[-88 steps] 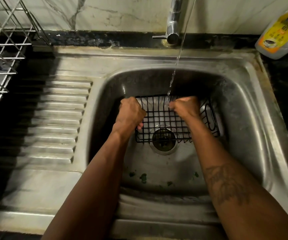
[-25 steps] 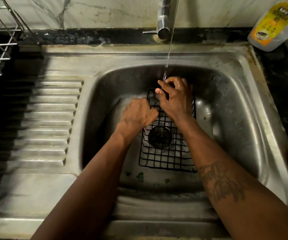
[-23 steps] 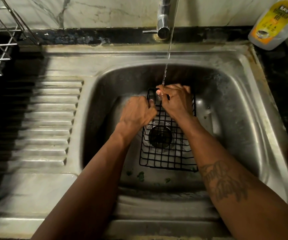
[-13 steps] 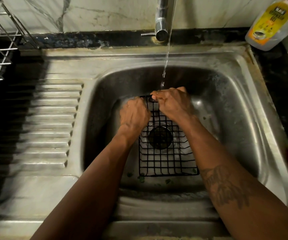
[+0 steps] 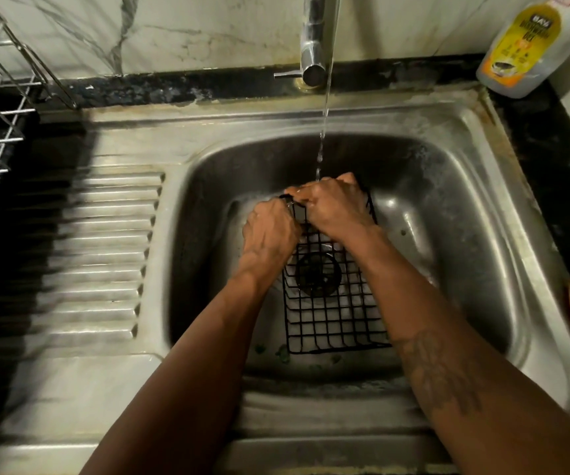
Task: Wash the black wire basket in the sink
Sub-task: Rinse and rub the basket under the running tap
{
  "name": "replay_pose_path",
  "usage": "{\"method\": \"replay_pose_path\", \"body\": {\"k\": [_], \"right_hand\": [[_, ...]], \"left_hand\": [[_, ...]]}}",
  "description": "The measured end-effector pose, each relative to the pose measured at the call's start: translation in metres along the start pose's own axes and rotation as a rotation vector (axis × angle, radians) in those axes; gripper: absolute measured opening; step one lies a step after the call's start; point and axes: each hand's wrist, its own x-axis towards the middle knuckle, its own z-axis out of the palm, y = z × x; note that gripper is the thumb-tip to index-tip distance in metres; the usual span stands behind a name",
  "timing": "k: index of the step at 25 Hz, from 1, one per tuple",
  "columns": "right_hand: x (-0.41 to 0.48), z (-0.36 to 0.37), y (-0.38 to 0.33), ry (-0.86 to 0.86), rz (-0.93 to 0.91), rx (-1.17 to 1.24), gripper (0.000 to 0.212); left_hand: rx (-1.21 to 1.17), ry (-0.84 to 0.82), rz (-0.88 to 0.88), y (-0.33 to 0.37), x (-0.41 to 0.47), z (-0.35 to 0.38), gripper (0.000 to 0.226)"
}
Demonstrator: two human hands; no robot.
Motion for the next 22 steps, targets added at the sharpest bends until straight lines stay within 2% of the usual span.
{"method": "replay_pose_path", "body": {"k": [3, 5, 7, 11, 13, 17, 19, 22], "right_hand": [[-0.024, -0.019, 0.048, 0.074, 0.235, 0.060, 0.032], [-0.027, -0.021, 0.061, 0.115, 0.318, 0.022, 0.031], [-0.013, -0.012, 0.041, 0.086, 0.260, -0.011, 0.035], [0.010, 0.013, -0.012, 0.036, 0.016, -0.054, 0.046], [0.005, 0.007, 0.000, 0.044, 0.041, -0.074, 0.045], [-0.022, -0.011, 0.047, 0.115, 0.264, -0.064, 0.040], [-0.014, -0.009, 0.034, 0.114, 0.219, -0.068, 0.039], [0.003, 0.006, -0.009, 0.081, 0.042, -0.079, 0.029]], "left_hand": [[-0.001, -0.021, -0.052, -0.003, 0.006, -0.005, 0.019], [-0.002, -0.020, -0.049, -0.002, 0.008, -0.006, 0.023], [0.004, -0.018, -0.050, -0.002, 0.007, -0.005, 0.029], [0.029, -0.020, -0.013, 0.001, 0.005, -0.006, 0.023], [0.015, -0.011, -0.050, 0.000, 0.007, -0.006, 0.023], [0.003, -0.033, -0.063, -0.002, 0.011, -0.003, 0.026], [0.010, -0.049, -0.054, 0.001, 0.010, -0.001, 0.027], [-0.028, -0.031, 0.026, 0.005, 0.006, -0.001, 0.024]]}}
